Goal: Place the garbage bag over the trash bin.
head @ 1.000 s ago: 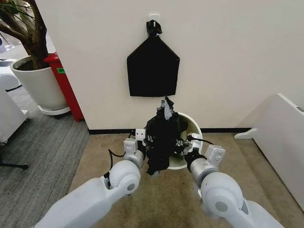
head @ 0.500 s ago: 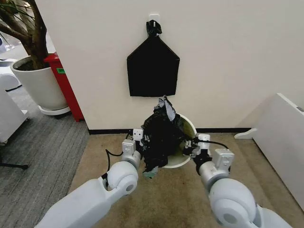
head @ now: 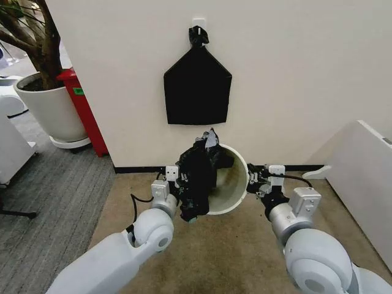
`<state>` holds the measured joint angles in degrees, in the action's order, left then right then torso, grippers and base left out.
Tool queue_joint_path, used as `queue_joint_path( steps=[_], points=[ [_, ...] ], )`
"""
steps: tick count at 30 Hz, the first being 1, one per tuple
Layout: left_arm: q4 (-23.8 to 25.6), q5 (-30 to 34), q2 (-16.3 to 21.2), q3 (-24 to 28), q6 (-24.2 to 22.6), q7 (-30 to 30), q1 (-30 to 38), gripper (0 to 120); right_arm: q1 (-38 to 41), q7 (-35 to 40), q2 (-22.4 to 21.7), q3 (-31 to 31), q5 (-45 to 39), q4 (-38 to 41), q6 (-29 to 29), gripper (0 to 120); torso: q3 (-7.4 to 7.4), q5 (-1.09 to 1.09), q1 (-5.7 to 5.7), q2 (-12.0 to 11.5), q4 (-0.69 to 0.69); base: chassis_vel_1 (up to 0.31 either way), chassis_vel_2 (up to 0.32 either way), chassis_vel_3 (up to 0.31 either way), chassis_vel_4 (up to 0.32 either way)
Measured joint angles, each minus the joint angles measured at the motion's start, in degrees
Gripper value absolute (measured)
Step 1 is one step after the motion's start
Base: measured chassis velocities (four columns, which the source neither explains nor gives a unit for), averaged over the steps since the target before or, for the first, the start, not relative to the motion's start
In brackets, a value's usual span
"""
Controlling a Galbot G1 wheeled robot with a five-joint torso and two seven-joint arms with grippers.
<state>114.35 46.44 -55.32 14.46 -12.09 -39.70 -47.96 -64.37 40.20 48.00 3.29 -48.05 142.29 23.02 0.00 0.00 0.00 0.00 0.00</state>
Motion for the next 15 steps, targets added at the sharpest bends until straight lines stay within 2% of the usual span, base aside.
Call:
queue_joint_path(
  steps=[2,5,7,11,14,15],
  points=[
    [-0.07,-0.95,0.04,0.04,0.02,0.6,-0.02,0,1.15,-1.9,-0.18,-0.63,-1.31,0.47,-0.22,11,0.0,0.0,0.0,0.0,0.01,0.0,0.0,0.0,0.0],
    [-0.19,-1.61,0.04,0.11,0.06,0.99,-0.03,0,1.68,-2.9,-0.2,-0.86,-2.13,0.55,-0.28,15,0.0,0.0,0.0,0.0,0.0,0.0,0.0,0.0,0.0],
    [-0.73,-4.7,0.18,0.45,0.39,2.76,-0.06,0,3.94,-5.31,-0.34,-1.59,-2.95,0.02,-0.35,29,0.0,0.0,0.0,0.0,0.0,0.0,0.0,0.0,0.0],
    [-1.37,-7.69,0.39,0.76,1.05,4.29,-0.2,0,6.93,-6.38,-0.59,-1.97,-4.39,-1.08,-0.34,39,0.0,0.0,0.0,0.0,0.0,0.0,0.0,0.0,0.0],
    [-1.89,-10.96,0.42,1.14,1.85,6.01,-0.39,0,13.78,-2.7,0.49,-3.25,-12.53,-3.16,-0.49,53,0.01,-0.01,0.0,0.0,-0.01,0.0,0.0,0.0,0.0],
    [-1.93,-11.58,0.37,1.21,1.95,6.3,-0.44,0,16.52,0.83,1.61,-3.9,-16.98,-3.99,-1.22,58,0.01,-0.01,0.0,0.0,0.0,0.0,0.0,0.0,0.0]
  ],
)
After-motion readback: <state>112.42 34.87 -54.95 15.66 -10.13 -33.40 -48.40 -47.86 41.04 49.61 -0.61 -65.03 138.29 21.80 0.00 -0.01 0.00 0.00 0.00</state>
